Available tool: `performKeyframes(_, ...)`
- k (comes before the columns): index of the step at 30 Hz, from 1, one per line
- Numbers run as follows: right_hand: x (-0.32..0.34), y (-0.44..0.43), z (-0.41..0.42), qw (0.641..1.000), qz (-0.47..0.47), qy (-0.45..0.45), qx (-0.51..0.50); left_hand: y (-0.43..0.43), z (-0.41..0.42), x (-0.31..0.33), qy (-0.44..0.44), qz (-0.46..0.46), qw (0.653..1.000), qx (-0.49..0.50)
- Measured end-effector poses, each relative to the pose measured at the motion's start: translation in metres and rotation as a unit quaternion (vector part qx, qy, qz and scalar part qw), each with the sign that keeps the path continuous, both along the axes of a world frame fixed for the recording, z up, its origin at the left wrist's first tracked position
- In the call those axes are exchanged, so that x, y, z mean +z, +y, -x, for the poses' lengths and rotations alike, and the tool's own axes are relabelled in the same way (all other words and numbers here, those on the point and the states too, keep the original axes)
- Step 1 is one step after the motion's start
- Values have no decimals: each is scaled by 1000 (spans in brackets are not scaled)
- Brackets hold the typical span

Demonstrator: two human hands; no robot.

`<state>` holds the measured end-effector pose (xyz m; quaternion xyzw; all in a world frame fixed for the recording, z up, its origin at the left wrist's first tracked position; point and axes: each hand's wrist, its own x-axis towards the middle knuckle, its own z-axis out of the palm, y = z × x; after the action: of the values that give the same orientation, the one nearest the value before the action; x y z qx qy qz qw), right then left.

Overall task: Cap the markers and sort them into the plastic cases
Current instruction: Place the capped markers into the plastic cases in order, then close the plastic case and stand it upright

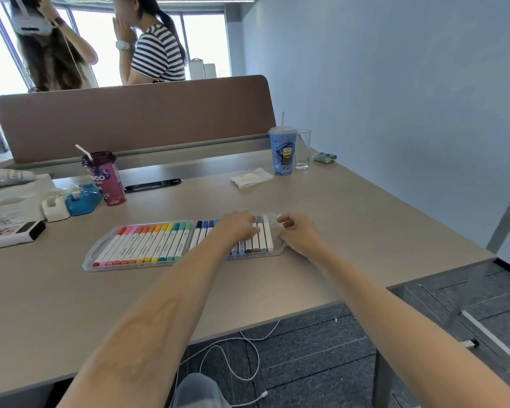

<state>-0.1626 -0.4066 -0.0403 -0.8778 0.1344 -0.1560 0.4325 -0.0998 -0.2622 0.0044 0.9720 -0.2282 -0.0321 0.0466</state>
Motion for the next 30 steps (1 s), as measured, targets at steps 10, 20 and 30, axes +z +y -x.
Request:
performKeyframes(10, 27, 8, 7, 996, 77, 54, 1, 26, 26, -16, -48, 206, 977, 31)
performKeyframes(20, 40, 41, 6, 991, 117, 43, -41, 142, 28, -9, -60, 267, 957, 99)
performKeyframes(30, 35, 56, 3, 970, 184, 125, -94, 264, 5, -22, -31, 165, 929, 331)
